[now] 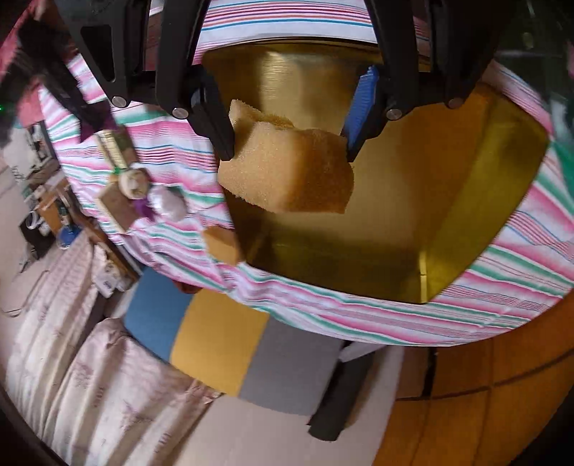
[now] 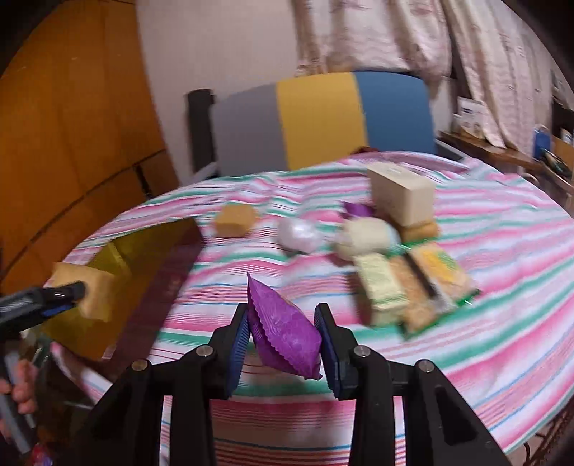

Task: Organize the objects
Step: 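Lift the yellow sponge with the left tool while the right tool lifts the purple packet, then lower the sponge into the gold tray with the left tool while the right tool lowers the purple packet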

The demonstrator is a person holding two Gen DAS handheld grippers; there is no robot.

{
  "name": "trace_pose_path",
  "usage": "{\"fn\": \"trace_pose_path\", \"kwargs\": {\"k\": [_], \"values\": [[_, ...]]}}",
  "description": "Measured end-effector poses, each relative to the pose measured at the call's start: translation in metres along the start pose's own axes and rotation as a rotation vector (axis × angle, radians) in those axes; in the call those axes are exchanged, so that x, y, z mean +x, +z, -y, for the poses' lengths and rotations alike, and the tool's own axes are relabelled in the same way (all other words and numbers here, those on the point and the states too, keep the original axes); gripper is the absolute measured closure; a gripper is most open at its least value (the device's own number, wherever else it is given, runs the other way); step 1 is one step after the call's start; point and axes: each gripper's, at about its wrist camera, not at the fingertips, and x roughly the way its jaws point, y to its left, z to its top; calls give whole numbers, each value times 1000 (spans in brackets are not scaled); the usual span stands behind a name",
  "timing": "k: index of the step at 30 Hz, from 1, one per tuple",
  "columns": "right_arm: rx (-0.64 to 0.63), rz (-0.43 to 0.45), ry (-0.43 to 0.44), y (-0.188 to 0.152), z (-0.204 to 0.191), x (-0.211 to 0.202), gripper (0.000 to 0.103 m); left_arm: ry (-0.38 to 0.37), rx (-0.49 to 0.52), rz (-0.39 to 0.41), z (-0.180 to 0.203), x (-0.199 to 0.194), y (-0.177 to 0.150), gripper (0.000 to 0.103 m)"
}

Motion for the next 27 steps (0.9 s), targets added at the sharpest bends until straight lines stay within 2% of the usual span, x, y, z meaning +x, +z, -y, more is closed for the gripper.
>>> {"fn": "trace_pose_path", "kwargs": {"k": [7, 11, 14, 19, 27], "values": [[-95, 21, 179, 18, -67, -6, 67, 124, 11, -5, -27, 3, 3, 42], [-123, 1, 269, 23, -99, 2, 67, 204, 37, 2, -43, 3, 3, 42], [-146, -22, 304, 23, -119, 11, 67, 257, 28, 4, -60, 2, 4, 42], [-166, -73, 356, 18, -146, 29, 67, 297, -3, -4, -79, -2, 3, 41], [-175, -136, 391, 14, -177, 58, 67, 359, -38, -7, -96, -1, 5, 39]]}}
